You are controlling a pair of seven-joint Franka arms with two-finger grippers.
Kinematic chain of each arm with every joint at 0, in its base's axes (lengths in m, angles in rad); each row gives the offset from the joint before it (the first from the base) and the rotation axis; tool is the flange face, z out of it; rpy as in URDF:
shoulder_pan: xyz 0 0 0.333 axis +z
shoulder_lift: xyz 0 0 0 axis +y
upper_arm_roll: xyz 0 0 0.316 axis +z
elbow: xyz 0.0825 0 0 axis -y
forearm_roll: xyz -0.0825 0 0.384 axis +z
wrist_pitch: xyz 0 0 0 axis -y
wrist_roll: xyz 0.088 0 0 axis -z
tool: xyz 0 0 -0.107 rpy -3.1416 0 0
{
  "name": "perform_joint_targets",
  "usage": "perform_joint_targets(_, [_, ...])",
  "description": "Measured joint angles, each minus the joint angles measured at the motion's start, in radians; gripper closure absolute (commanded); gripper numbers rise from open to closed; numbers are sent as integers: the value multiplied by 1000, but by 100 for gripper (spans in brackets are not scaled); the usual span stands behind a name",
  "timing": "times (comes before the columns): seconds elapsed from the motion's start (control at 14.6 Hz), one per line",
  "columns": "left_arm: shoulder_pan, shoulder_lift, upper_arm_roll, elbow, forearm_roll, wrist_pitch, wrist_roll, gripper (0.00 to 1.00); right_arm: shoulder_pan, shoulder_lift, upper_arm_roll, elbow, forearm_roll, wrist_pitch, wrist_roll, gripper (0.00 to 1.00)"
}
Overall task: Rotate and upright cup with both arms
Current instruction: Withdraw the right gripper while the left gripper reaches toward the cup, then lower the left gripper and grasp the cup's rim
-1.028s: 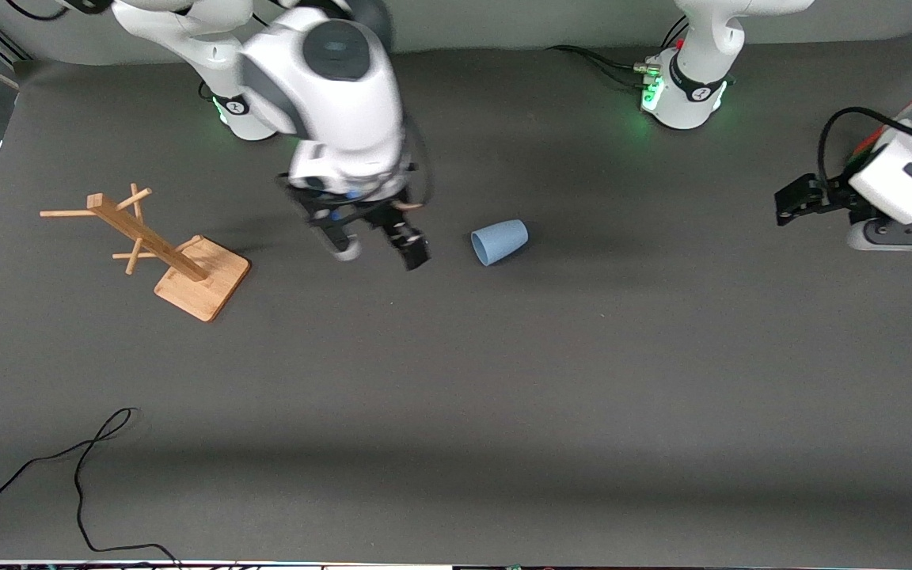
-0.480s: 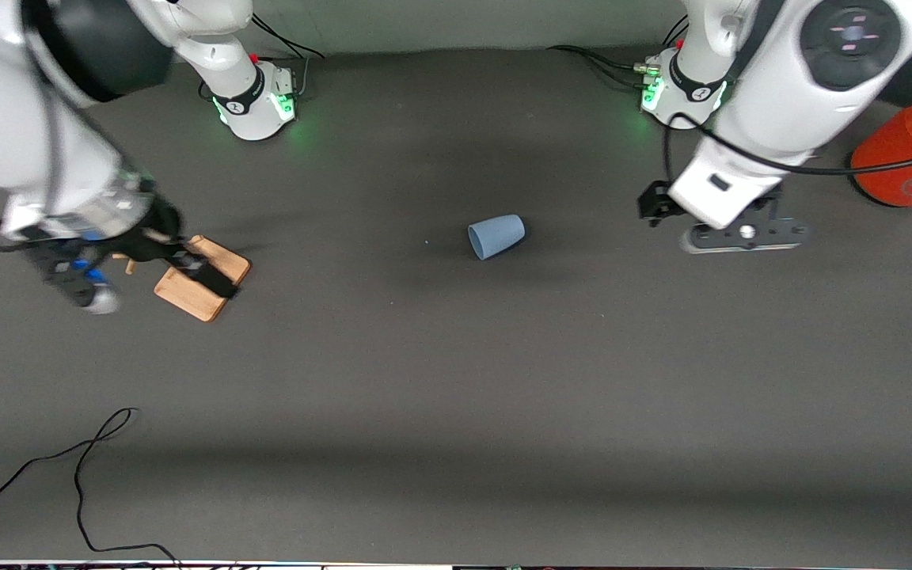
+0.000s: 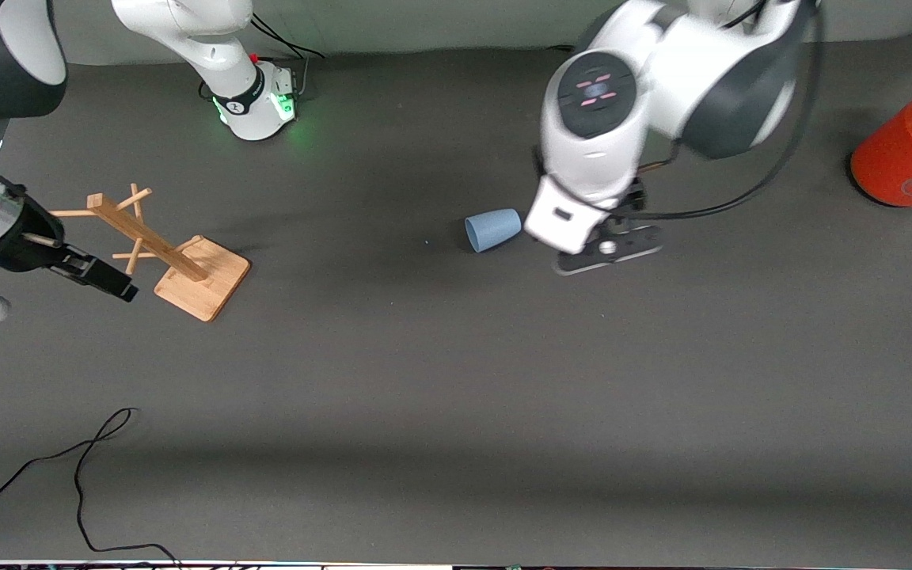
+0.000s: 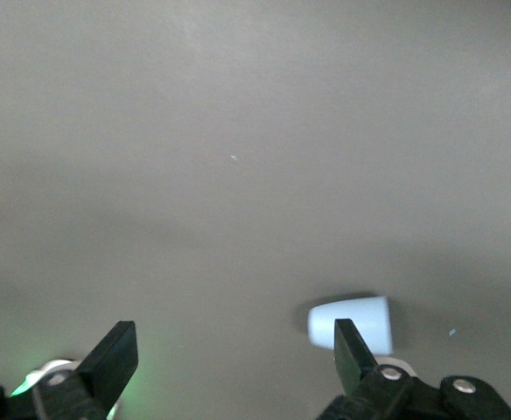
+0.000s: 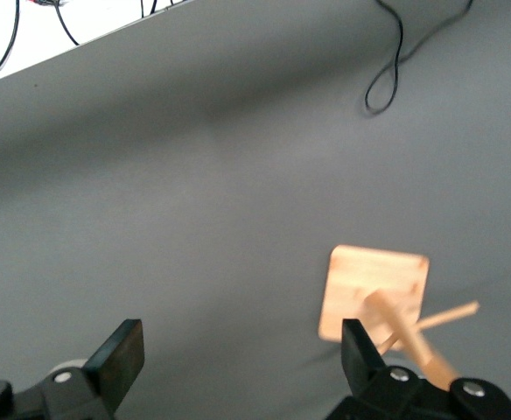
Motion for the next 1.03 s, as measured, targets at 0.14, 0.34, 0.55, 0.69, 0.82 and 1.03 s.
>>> perform_joint_targets(0.14, [-53, 91, 1, 77, 28, -7, -82, 0, -1, -1, -52, -31, 27, 34, -111, 0])
perform_joint_targets(0.34, [-141, 192, 0, 121, 85, -17, -163, 0, 4, -4, -62, -43, 34, 40, -144, 0])
perform_joint_targets(0.55, [-228, 272, 1, 128, 106, -21, -224, 0, 10, -22, -62, -58, 34, 38, -150, 0])
perform_joint_targets(0.69, [-271, 318, 2, 132, 121, -23, -244, 0, 10, -33, -62, -61, 34, 21, -154, 0])
perform_joint_targets(0.82, [-299, 364, 3, 132, 143, -24, -267, 0, 9, -44, -64, -65, 34, 4, -166, 0])
perform_joint_targets(1.03, [-324, 439, 3, 134, 159, -23, -298, 0, 9, -50, -72, -70, 34, 0, -195, 0])
